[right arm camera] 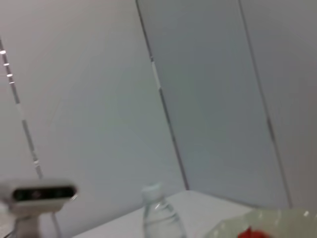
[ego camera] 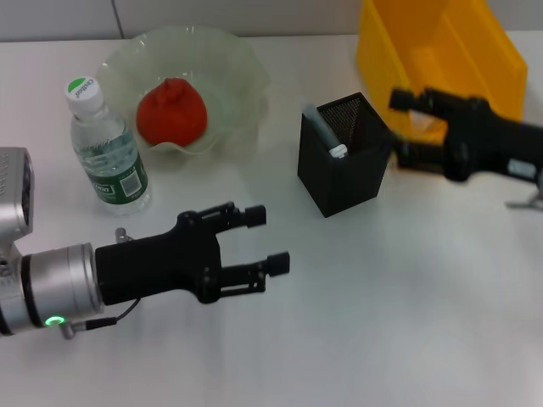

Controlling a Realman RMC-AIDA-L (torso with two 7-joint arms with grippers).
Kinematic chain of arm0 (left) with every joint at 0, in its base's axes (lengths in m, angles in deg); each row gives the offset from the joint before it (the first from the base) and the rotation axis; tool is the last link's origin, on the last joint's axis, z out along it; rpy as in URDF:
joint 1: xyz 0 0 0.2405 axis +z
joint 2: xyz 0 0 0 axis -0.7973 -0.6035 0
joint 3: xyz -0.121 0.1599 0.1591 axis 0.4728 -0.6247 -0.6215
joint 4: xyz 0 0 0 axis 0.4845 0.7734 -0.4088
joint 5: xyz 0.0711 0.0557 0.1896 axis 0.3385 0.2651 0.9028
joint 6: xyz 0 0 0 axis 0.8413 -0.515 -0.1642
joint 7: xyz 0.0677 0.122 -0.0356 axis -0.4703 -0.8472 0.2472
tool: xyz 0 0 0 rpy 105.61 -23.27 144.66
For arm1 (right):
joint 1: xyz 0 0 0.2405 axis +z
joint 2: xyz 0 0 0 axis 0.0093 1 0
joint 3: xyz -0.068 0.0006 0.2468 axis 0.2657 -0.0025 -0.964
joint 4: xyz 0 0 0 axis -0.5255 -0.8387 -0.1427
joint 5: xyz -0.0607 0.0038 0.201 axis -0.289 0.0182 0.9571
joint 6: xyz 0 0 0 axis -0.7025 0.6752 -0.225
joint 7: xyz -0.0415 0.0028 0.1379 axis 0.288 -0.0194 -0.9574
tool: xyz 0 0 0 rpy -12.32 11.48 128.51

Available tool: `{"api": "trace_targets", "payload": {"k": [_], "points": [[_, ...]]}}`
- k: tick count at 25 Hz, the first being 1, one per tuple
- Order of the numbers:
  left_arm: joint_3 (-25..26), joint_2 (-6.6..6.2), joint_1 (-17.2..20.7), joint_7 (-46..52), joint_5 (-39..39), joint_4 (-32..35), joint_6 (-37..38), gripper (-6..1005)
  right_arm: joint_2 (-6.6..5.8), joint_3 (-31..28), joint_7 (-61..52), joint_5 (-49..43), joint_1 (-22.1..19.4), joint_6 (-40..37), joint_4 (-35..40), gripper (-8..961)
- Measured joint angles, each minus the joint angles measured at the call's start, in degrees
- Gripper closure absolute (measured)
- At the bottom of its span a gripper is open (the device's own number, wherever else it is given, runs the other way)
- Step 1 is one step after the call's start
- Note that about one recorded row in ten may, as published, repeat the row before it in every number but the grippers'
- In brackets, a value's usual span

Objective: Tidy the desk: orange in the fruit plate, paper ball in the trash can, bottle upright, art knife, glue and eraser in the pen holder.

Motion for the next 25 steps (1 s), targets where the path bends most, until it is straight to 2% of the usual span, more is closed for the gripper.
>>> {"api": "trace_targets", "payload": {"k": [2,4,5,7,11,18,25], "points": [[0.0,-0.52,-0.09,1.6,1.82,0.76,1.26,197,-0.11,0.05,0.05,-1.85,-0.91,-1.25,0.0,316],[0.11,-1.53,-0.41,3.12,4.2,1.54,4.18,197,-0.17,0.02,0.72,-5.64,-1.76,-2.2,-0.03,143],[0.11,-1.53,-0.41,3.12,4.2,1.54,4.18,197,-0.12,0.01,1.2,-6.92,-1.9,-2.63,-0.1,139],[0.2,-3.02,-0.56,3.31,5.9,2.14,8.86,197,0.16,0.03,2.46,-10.84,-1.72,-3.99,-0.59,131],[-0.05,-4.01,-0.65,3.32,7.17,2.19,11.43,197,0.41,0.13,3.52,-14.57,-1.47,-4.79,-1.42,123],[0.34,-4.43,-0.66,2.79,11.84,2.48,10.47,197,0.51,0.19,9.22,-16.04,-1.71,-4.68,-6.25,123],[-0.09,-3.6,-0.87,1.44,11.94,3.73,7.87,197,0.51,0.16,12.33,-17.48,-1.41,-4.33,-8.69,122]]}}
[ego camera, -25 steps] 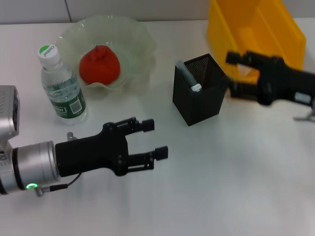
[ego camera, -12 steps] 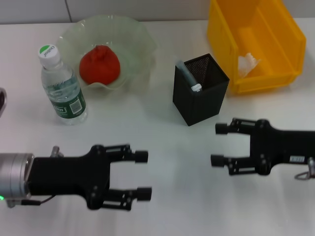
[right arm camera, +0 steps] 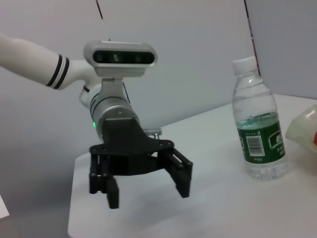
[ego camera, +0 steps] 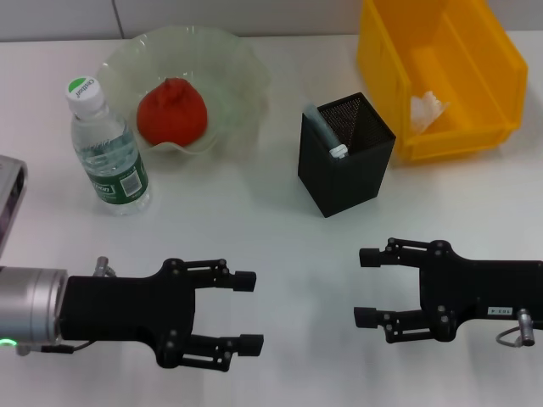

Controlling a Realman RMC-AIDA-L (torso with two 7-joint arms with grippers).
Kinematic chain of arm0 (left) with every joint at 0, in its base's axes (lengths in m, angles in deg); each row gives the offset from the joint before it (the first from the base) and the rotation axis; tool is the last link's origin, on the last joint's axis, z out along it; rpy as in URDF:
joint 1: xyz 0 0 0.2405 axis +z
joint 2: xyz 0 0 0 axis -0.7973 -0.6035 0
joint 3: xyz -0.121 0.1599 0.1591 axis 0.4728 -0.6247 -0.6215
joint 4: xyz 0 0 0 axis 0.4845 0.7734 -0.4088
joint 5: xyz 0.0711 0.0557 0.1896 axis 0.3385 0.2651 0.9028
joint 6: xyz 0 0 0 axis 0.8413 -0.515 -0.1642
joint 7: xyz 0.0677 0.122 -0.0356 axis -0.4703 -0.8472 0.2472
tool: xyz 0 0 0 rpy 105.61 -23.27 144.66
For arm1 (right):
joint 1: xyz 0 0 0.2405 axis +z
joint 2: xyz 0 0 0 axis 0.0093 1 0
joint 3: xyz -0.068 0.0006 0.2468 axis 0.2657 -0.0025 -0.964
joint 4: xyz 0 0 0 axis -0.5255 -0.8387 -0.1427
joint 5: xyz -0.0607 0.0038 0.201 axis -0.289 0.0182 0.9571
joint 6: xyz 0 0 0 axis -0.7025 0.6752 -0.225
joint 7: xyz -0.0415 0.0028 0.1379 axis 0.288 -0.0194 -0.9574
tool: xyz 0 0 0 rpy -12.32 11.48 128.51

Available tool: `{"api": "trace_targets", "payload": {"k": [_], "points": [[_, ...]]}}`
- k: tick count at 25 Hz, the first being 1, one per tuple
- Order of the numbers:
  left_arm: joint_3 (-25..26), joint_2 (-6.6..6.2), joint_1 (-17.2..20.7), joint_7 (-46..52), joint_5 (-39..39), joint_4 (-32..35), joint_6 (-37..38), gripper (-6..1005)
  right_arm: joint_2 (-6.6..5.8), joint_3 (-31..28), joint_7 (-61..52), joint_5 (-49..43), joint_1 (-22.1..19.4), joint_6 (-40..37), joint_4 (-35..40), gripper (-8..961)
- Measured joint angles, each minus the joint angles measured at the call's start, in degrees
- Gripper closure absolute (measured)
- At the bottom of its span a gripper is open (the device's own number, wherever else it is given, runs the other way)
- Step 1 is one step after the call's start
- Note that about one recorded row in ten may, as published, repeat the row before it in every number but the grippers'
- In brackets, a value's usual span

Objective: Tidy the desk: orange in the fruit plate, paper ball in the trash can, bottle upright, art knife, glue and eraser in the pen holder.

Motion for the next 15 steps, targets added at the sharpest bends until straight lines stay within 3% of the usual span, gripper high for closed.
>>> {"api": "trace_targets", "payload": {"k": [15], "points": [[0.25,0.62,-0.47,-0.27,0.11,0.09,-3.72,197,0.09,-0.63,5.5,0.09,-0.02,0.9,-1.71,123]]}}
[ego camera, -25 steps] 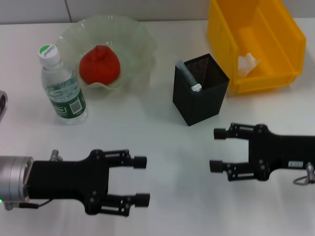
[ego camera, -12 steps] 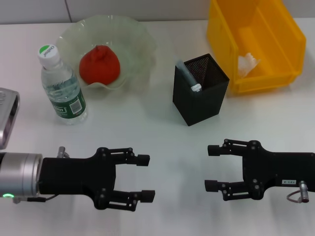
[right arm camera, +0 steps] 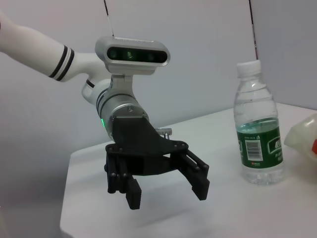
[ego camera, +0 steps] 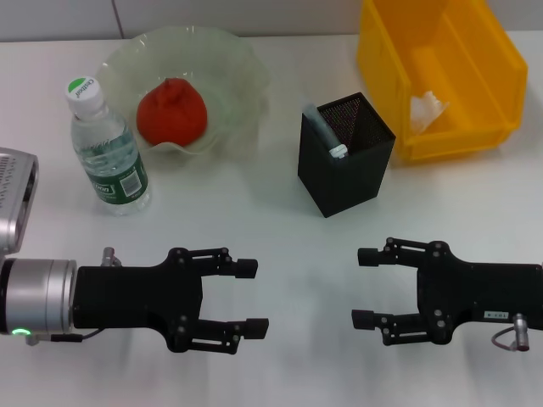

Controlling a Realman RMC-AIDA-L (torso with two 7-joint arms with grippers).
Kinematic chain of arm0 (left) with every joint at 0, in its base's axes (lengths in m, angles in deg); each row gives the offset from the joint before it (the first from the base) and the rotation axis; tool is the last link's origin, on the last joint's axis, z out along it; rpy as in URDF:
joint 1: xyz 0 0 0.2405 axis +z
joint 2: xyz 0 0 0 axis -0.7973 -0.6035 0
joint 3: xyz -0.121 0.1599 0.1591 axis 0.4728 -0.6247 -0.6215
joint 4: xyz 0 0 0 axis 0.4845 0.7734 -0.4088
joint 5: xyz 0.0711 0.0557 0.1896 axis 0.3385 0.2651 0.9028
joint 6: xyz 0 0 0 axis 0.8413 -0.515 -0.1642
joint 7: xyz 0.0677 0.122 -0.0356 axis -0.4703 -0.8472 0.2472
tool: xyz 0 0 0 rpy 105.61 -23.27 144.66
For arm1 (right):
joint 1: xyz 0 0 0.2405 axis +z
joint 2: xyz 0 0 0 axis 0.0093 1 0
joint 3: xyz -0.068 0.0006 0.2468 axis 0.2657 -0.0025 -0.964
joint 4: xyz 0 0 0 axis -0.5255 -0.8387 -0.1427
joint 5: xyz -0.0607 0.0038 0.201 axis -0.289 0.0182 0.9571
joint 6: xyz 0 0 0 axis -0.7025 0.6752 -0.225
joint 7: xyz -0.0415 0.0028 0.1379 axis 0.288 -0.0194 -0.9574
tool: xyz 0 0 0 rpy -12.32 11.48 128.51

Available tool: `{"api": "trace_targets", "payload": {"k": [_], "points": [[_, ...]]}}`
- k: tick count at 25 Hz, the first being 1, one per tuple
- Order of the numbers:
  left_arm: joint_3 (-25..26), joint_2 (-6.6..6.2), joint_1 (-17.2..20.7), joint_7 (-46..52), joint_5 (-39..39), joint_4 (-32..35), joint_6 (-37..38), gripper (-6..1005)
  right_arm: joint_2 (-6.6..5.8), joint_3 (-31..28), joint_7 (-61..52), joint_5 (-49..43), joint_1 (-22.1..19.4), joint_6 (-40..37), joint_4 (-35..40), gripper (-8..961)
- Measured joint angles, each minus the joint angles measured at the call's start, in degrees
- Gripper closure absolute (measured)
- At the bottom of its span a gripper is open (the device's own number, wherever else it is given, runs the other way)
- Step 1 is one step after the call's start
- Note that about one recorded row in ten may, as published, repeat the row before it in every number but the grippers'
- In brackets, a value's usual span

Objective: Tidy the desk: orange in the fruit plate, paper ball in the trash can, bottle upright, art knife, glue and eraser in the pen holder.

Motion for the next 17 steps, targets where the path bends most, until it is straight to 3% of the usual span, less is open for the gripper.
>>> {"api": "trace_targets", "payload": {"k": [17], "points": [[0.38,0.42,-0.02,0.0,-0.01,0.39,0.28,197,0.07,-0.08,0.6,0.13,0.32,0.02,-0.21,122]]}}
